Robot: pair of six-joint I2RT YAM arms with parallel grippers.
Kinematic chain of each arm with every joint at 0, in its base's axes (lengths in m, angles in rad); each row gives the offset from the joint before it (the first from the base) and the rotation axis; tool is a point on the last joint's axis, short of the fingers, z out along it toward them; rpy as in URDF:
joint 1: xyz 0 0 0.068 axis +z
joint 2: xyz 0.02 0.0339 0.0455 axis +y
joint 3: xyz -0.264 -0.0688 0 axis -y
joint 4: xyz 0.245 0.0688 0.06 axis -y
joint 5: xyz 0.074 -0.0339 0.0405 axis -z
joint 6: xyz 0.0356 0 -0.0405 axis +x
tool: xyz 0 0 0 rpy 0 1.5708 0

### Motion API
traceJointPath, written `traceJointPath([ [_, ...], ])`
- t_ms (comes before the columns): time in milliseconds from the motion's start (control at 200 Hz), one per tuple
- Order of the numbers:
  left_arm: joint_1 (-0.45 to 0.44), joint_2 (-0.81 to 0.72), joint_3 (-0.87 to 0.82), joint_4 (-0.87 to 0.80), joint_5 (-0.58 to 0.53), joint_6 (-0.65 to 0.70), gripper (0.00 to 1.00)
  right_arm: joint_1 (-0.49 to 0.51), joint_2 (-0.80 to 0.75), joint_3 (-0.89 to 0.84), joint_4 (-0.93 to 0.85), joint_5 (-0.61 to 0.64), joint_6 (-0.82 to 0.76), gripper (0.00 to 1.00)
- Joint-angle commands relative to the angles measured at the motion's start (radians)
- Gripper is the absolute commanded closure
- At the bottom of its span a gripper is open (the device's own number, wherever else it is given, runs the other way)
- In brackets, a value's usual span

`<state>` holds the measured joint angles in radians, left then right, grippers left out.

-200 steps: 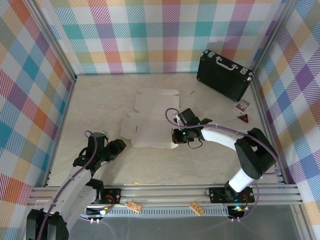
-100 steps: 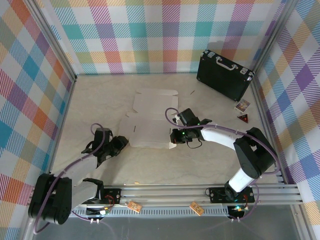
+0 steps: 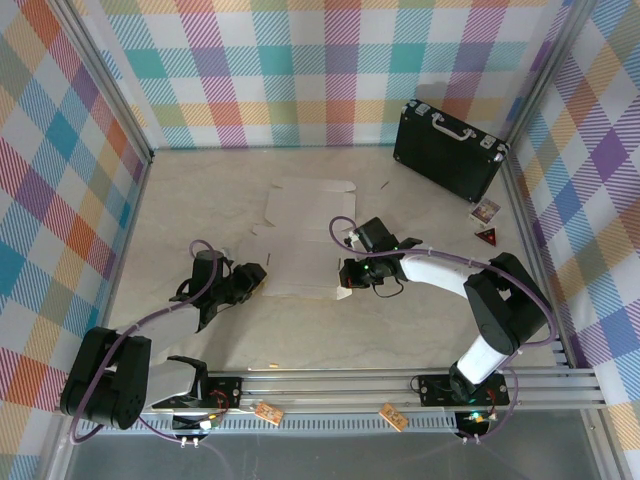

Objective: Fold the paper box

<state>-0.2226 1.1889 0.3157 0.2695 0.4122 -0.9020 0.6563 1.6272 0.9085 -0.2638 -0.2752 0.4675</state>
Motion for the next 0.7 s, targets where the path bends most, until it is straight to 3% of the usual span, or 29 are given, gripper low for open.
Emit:
traceJointPath([
  [0, -0.014, -0.01, -0.007, 0.021, 0.044, -0.006, 0.68, 0.008, 0.013, 0.0, 0.031, -0.04, 0.016, 0.99],
  [445, -0.042, 0.033, -0.008, 0.022, 0.071, 0.032, 0.68, 0.008, 0.014, -0.003, 0.05, -0.069, 0.028, 0.97],
  [585, -0.047, 0.032, -0.01, -0.02, 0.048, 0.067, 0.69, 0.007, 0.002, -0.002, 0.047, -0.069, 0.02, 0.87],
  [695, -0.049, 0.033, -0.014, -0.048, 0.038, 0.091, 0.7, 0.008, -0.027, -0.006, 0.039, -0.046, 0.007, 0.68],
])
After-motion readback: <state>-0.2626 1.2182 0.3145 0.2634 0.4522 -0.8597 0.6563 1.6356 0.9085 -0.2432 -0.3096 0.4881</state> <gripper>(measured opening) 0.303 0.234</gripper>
